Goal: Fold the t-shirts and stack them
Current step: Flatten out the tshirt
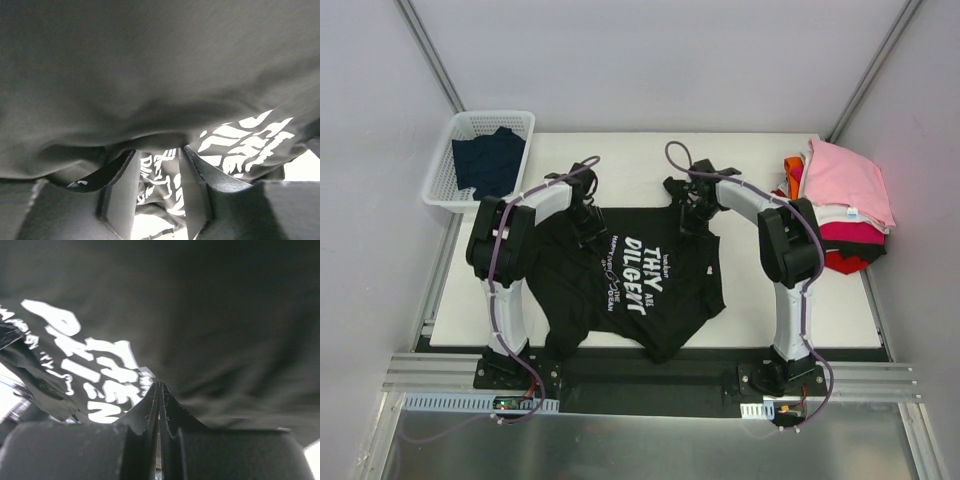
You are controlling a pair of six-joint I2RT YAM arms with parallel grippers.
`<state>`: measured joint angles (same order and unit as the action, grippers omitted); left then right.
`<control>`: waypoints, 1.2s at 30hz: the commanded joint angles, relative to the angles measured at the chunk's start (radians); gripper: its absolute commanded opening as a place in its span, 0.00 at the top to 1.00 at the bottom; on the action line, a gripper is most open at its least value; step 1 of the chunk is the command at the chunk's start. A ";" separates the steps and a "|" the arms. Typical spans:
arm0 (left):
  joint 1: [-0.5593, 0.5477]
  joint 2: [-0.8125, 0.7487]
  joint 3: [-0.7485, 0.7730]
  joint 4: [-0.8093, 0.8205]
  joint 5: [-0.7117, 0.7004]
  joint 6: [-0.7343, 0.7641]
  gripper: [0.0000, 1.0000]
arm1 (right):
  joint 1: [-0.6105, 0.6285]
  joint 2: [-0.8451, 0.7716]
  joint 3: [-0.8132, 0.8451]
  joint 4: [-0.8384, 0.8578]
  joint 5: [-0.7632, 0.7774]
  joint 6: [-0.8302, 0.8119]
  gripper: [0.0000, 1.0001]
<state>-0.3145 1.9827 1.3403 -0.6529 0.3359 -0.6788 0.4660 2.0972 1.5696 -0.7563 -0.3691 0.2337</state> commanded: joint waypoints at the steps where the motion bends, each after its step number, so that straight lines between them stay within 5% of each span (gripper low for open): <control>1: 0.008 0.100 0.158 -0.065 -0.041 0.088 0.61 | -0.133 0.015 0.043 -0.006 -0.016 -0.014 0.99; 15: -0.084 0.332 0.520 -0.109 0.095 0.039 0.46 | -0.247 0.058 0.151 -0.015 -0.047 -0.024 0.97; 21: -0.090 0.269 0.571 -0.136 0.106 0.025 0.23 | -0.247 -0.002 0.193 -0.029 -0.099 0.032 0.97; 27: -0.093 0.142 0.504 -0.166 0.084 0.035 0.11 | -0.201 -0.046 0.123 -0.031 -0.106 0.044 0.98; 36: -0.124 0.067 0.232 -0.102 0.094 0.048 0.19 | -0.056 -0.035 -0.046 0.074 -0.070 0.079 0.99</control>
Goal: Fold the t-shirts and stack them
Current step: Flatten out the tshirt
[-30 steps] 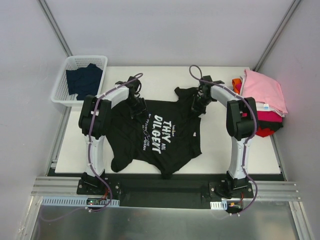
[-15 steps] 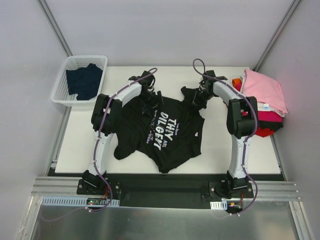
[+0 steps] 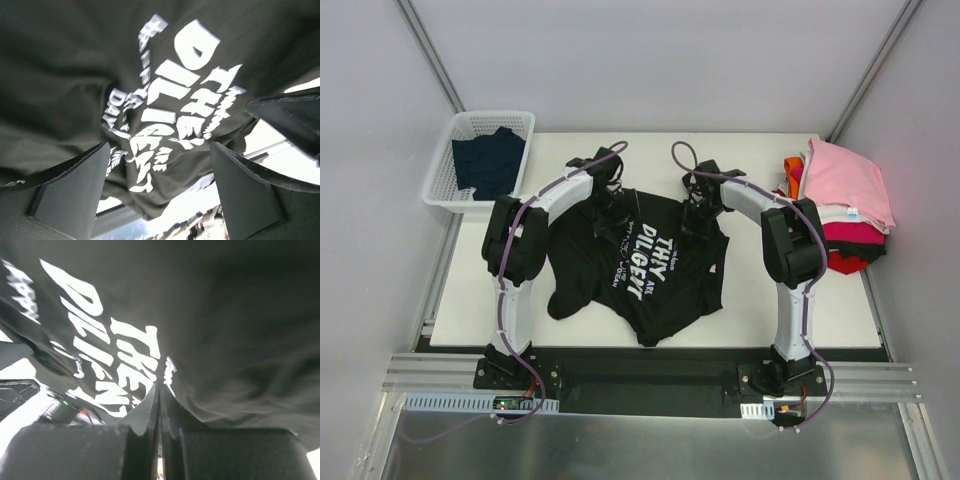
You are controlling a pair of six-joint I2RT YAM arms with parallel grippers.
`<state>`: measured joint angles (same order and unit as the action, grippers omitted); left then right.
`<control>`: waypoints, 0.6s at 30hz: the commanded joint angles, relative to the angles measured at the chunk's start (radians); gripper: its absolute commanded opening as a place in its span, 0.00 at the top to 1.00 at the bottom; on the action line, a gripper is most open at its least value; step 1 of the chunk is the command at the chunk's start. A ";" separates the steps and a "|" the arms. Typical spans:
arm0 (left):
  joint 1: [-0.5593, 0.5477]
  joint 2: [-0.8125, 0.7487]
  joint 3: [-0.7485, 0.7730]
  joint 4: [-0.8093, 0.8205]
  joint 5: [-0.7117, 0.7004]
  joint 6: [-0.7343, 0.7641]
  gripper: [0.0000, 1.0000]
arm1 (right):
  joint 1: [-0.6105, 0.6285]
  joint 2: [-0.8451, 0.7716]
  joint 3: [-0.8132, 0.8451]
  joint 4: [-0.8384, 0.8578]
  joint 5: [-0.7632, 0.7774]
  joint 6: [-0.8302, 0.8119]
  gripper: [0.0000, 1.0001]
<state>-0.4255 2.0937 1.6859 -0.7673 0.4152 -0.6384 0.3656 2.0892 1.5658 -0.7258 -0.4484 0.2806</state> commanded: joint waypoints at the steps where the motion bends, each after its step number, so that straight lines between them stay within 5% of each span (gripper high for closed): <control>1: -0.013 -0.049 -0.130 0.020 0.016 0.005 0.19 | 0.055 -0.020 -0.050 0.052 0.010 0.038 0.99; 18: 0.014 -0.150 -0.305 0.025 -0.019 0.074 0.17 | -0.056 0.012 -0.070 -0.050 0.183 -0.034 0.99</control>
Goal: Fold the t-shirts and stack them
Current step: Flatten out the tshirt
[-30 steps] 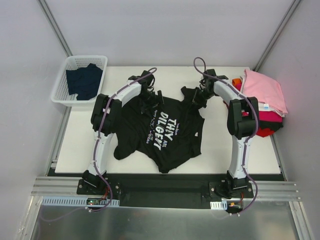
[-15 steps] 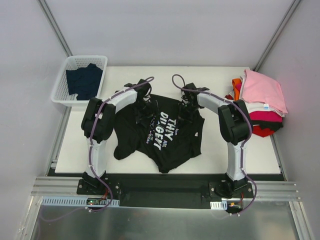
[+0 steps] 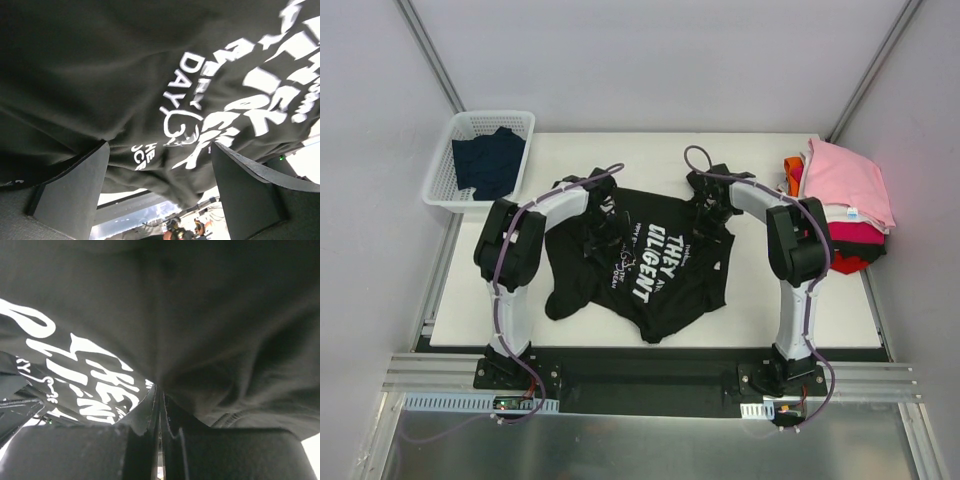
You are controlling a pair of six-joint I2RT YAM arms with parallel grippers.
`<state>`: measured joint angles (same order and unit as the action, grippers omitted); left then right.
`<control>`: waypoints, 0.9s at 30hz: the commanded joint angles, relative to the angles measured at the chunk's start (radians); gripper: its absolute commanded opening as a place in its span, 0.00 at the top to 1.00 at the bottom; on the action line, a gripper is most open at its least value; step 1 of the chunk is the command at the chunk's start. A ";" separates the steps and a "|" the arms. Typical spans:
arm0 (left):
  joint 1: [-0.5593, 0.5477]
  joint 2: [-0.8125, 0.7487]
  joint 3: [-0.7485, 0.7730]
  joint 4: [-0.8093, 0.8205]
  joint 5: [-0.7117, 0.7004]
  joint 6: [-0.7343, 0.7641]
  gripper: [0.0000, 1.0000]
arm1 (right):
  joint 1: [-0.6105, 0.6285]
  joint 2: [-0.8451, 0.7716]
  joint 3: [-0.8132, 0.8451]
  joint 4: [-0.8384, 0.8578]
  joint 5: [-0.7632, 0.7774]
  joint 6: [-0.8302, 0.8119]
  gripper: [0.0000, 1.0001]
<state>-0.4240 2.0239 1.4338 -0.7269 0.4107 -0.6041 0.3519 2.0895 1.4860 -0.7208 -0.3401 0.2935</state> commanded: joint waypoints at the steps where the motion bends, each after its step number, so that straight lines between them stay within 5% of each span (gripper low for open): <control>1: 0.014 -0.089 -0.067 -0.016 -0.019 0.041 0.17 | -0.051 0.015 0.013 -0.063 0.081 -0.050 0.99; 15: -0.044 -0.232 -0.274 -0.003 -0.013 -0.043 0.16 | -0.137 0.121 0.187 -0.121 0.052 -0.094 0.98; 27: -0.085 -0.188 -0.084 -0.012 0.016 -0.057 0.16 | -0.139 -0.037 0.146 -0.101 -0.152 -0.053 0.86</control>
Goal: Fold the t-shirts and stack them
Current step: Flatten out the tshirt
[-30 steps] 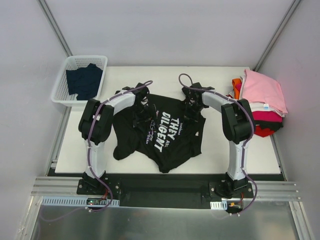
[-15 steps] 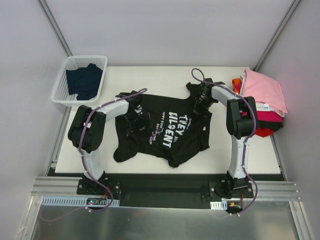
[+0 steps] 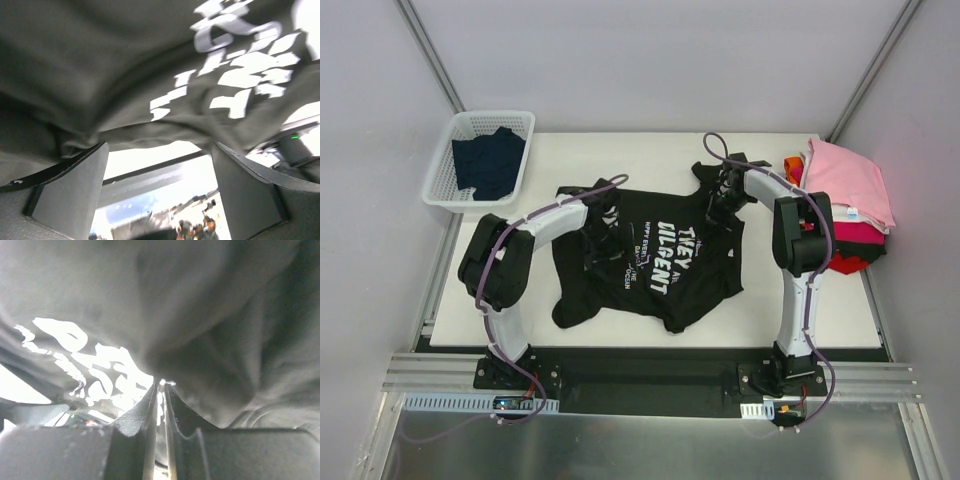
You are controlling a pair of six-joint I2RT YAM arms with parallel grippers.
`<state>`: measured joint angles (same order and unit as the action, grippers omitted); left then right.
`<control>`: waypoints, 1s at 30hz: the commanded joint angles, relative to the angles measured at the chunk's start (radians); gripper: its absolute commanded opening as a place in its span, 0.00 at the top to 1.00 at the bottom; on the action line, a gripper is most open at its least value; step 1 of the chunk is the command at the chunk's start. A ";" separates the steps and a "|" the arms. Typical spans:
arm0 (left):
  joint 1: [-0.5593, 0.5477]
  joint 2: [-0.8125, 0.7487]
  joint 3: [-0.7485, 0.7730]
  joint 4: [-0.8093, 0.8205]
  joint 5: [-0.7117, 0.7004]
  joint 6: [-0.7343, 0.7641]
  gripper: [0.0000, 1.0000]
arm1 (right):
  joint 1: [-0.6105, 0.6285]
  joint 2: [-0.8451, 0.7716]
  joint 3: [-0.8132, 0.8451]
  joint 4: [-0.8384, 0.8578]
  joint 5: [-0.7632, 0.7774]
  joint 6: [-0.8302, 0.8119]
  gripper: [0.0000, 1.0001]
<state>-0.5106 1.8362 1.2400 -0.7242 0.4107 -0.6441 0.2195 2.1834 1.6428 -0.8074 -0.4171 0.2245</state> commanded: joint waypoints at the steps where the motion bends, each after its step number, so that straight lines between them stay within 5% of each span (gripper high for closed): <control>1: 0.001 0.004 0.128 -0.017 0.028 -0.022 0.16 | -0.005 -0.160 -0.021 -0.024 -0.090 0.022 0.86; 4: 0.003 0.014 0.185 -0.020 0.042 -0.037 0.16 | 0.001 -0.291 -0.122 -0.024 -0.120 0.048 0.76; 6: 0.001 0.009 0.205 -0.021 0.050 -0.045 0.15 | 0.015 -0.364 -0.222 -0.021 -0.130 0.047 0.56; 9: -0.002 -0.015 0.185 -0.021 0.046 -0.052 0.15 | 0.064 -0.480 -0.352 -0.018 -0.135 0.038 0.44; 20: -0.121 -0.126 -0.027 0.035 0.011 -0.130 0.14 | 0.335 -0.580 -0.603 0.091 -0.049 0.130 0.45; 30: -0.244 -0.071 0.081 0.112 0.079 -0.152 0.14 | 0.293 -0.807 -0.828 0.059 0.099 0.222 0.46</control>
<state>-0.7326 1.7603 1.2503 -0.6636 0.4461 -0.7750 0.5396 1.4948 0.8738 -0.7128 -0.4000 0.3801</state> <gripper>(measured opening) 0.856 0.540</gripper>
